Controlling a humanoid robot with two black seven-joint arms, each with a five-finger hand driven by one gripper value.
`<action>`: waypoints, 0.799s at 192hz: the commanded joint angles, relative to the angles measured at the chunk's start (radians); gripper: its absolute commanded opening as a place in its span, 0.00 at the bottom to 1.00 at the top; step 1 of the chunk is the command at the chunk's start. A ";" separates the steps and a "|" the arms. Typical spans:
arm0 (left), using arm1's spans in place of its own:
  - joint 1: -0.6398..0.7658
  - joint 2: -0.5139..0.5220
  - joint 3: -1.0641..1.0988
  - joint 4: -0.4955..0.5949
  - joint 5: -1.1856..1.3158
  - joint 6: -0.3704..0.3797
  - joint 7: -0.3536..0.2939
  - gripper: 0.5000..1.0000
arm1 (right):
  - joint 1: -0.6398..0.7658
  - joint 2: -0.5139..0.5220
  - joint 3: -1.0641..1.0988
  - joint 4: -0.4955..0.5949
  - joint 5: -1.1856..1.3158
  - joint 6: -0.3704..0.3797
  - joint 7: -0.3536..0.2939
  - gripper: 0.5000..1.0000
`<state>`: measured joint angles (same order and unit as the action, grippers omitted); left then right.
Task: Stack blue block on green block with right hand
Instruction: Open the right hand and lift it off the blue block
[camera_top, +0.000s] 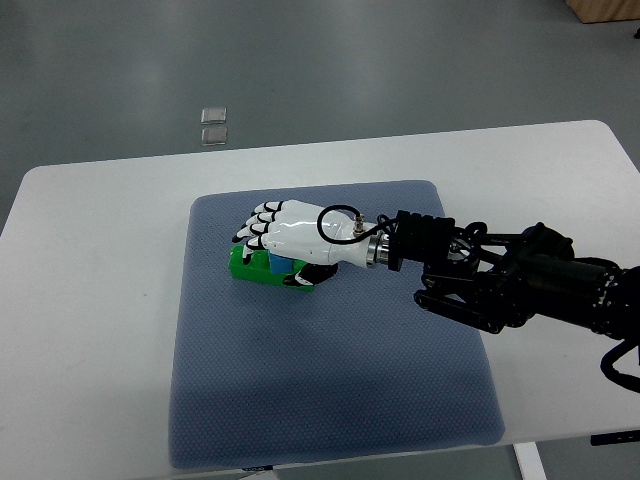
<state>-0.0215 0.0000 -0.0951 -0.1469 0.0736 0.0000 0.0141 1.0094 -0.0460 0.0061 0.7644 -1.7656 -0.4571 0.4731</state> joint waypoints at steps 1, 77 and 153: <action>0.000 0.000 0.000 0.000 0.000 0.000 0.001 1.00 | 0.002 -0.005 0.000 0.004 0.002 0.000 0.001 0.71; 0.000 0.000 0.000 0.000 0.000 0.000 0.000 1.00 | 0.083 -0.087 0.002 0.050 0.009 0.006 0.042 0.81; 0.000 0.000 0.000 0.000 0.000 0.000 0.001 1.00 | 0.186 -0.201 0.020 0.075 0.276 0.120 0.033 0.81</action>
<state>-0.0215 0.0000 -0.0951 -0.1469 0.0736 0.0000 0.0142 1.1857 -0.2279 0.0238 0.8418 -1.6448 -0.4052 0.5157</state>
